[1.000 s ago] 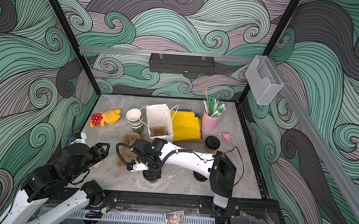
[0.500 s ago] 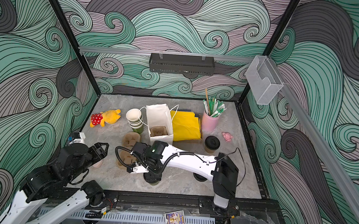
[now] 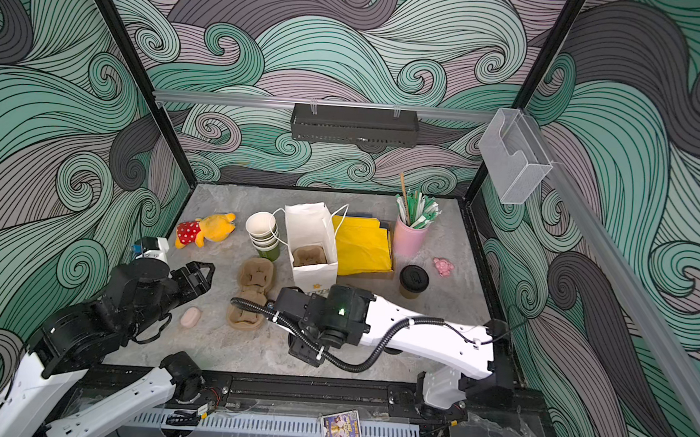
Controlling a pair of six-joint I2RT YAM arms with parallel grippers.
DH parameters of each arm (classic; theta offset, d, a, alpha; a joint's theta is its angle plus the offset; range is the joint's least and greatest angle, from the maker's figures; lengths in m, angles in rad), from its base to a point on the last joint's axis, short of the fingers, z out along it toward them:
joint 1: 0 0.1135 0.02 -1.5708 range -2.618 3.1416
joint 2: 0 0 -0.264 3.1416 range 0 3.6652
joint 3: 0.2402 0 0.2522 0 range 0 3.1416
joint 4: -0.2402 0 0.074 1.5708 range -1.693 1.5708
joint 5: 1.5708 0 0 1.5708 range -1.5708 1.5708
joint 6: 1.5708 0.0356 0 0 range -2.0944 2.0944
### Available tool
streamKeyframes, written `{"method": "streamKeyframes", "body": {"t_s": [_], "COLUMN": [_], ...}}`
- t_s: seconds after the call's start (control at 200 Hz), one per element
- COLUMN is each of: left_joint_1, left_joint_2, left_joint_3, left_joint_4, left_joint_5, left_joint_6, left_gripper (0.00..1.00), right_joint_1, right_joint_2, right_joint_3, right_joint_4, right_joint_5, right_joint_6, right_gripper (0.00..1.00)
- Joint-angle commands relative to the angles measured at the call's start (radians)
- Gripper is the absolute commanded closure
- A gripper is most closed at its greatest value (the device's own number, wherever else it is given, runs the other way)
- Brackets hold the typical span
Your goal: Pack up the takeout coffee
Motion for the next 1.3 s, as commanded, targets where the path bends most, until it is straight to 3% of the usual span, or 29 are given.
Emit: {"method": "streamKeyframes", "body": {"t_s": [0.0, 0.08, 0.215, 0.4, 0.655, 1.021, 1.296], "left_joint_1": [0.003, 0.003, 0.01, 0.063, 0.115, 0.149, 0.149], "left_joint_2": [0.093, 0.169, 0.3, 0.462, 0.554, 0.567, 0.544], "left_joint_3": [0.096, 0.171, 0.296, 0.431, 0.44, 0.367, 0.3], "left_joint_4": [0.034, 0.044, 0.053, 0.069, 0.16, 0.277, 0.295], "left_joint_5": [0.081, 0.143, 0.262, 0.423, 0.497, 0.631, 0.71], "left_joint_6": [0.096, 0.128, 0.165, 0.162, 0.126, 0.13, 0.095], "left_gripper": [0.27, 0.26, 0.27, 0.26, 0.24, 0.59, 0.85], "right_joint_1": [0.003, 0.003, 0.002, -0.012, -0.113, -0.296, -0.391], "right_joint_2": [-0.038, -0.04, -0.005, 0.062, 0.091, 0.236, 0.301], "right_joint_3": [0.08, 0.15, 0.293, 0.522, 0.723, 0.996, 0.996], "right_joint_4": [-0.113, -0.171, -0.272, -0.416, -0.441, -0.441, -0.439], "right_joint_5": [0.147, 0.185, 0.196, 0.197, 0.233, 0.088, 0.13], "right_joint_6": [0.334, 0.451, 0.52, 0.547, 0.499, 0.389, 0.36], "right_gripper": [0.49, 0.5, 0.5, 0.49, 0.48, 0.49, 0.46]}}
